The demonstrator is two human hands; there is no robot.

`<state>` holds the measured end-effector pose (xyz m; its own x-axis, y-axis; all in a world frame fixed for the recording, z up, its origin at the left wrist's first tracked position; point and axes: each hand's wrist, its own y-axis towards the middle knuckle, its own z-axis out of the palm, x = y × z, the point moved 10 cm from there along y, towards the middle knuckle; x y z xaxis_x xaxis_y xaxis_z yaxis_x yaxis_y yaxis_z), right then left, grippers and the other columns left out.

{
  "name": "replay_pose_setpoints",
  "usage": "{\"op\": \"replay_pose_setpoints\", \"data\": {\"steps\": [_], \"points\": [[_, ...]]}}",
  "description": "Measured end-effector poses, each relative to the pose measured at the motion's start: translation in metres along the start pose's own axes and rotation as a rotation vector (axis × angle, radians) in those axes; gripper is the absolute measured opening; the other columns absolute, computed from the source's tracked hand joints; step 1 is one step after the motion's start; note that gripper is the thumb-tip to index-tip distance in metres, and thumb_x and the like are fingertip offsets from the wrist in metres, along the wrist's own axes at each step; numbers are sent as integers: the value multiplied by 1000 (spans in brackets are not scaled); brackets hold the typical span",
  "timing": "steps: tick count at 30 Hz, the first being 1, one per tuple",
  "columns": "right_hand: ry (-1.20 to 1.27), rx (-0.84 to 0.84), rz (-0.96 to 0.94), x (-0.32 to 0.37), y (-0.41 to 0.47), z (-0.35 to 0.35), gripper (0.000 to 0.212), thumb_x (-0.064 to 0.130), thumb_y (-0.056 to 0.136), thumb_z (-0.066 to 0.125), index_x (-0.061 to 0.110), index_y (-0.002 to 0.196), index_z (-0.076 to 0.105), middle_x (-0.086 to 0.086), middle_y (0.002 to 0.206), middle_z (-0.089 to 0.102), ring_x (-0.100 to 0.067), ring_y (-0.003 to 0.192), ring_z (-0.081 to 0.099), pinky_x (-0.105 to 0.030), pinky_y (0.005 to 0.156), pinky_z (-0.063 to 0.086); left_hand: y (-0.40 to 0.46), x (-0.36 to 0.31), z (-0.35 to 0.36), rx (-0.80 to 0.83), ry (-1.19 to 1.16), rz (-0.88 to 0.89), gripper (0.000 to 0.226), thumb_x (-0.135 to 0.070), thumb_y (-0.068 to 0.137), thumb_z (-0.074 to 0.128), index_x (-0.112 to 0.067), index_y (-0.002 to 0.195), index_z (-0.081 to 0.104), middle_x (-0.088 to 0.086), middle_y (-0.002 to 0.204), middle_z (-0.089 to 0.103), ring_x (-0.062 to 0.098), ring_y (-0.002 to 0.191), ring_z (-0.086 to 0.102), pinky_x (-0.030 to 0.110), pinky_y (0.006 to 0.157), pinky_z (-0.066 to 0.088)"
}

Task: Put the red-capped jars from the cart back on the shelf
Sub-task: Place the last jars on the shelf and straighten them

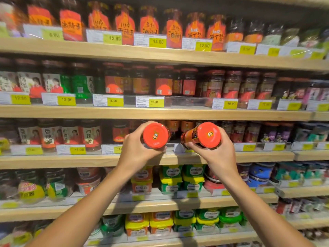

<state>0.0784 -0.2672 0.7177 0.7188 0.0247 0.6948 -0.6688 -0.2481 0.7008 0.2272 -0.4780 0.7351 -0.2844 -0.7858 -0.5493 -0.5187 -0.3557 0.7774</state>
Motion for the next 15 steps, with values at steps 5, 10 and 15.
{"op": "replay_pose_setpoints", "data": {"steps": [5,10,15], "points": [[3,1,-17,-12,17,-1,69,33,64,93,26,122,58,13,112,66,3,104,60,-5,83,45,17,16,17,-4,42,-11,70,-29,56,96,-29,118,65,-25,105,67,-14,100,60,4,84,43],[-6,-15,-18,-23,30,2,71,36,62,93,28,122,58,16,111,65,5,104,59,-1,79,42,28,30,30,38,106,-21,72,-32,56,95,-30,120,64,-26,103,66,-15,98,60,3,84,43],[7,-7,-22,-34,34,9,70,38,61,93,28,121,57,14,111,65,-3,105,61,-14,86,47,31,49,41,64,157,-69,69,-36,55,95,-28,117,65,-17,103,71,-1,96,64,6,81,45]]}}
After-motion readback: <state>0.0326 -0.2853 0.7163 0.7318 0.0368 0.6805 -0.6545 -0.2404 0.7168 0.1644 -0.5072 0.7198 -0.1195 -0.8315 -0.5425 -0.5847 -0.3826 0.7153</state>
